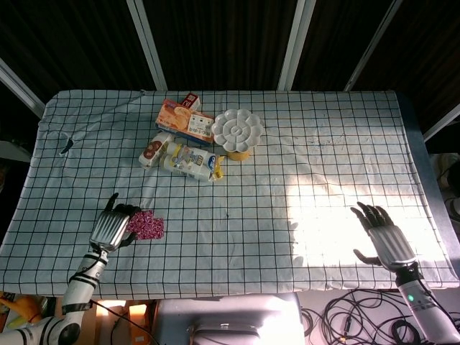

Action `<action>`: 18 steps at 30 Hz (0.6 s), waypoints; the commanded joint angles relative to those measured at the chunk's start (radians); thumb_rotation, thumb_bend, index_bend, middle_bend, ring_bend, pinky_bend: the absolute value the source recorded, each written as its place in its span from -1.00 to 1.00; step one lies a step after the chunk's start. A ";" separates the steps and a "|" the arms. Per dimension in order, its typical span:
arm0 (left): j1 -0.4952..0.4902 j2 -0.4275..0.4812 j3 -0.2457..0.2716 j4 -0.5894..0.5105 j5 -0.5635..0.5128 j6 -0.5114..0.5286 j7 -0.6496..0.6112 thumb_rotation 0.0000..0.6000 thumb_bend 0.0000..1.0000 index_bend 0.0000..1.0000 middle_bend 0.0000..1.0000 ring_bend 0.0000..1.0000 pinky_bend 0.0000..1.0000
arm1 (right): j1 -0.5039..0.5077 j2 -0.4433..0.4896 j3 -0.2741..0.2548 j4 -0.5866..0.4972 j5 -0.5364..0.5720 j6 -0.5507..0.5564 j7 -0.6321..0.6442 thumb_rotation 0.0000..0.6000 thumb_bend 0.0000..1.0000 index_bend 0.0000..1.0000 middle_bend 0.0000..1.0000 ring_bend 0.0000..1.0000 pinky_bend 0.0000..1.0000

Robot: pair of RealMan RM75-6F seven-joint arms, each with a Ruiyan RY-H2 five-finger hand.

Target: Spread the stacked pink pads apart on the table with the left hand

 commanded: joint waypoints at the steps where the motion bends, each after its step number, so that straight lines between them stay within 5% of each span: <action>1: 0.017 0.035 -0.020 0.014 -0.026 -0.005 -0.052 1.00 -0.34 0.04 0.23 -0.43 -1.00 | 0.000 0.000 0.000 -0.002 0.000 0.000 -0.002 1.00 -0.61 -1.00 -1.00 -1.00 -1.00; 9: 0.011 0.018 -0.034 0.127 -0.088 -0.094 -0.118 1.00 -0.33 -0.05 0.12 -0.44 -1.00 | 0.003 -0.004 -0.001 -0.009 -0.004 -0.005 -0.010 1.00 -0.61 -1.00 -1.00 -1.00 -1.00; 18: -0.004 0.003 -0.039 0.156 -0.150 -0.163 -0.081 1.00 -0.32 -0.79 -0.63 -0.84 -1.00 | 0.008 -0.003 -0.004 -0.011 -0.007 -0.014 -0.009 1.00 -0.61 -1.00 -1.00 -1.00 -1.00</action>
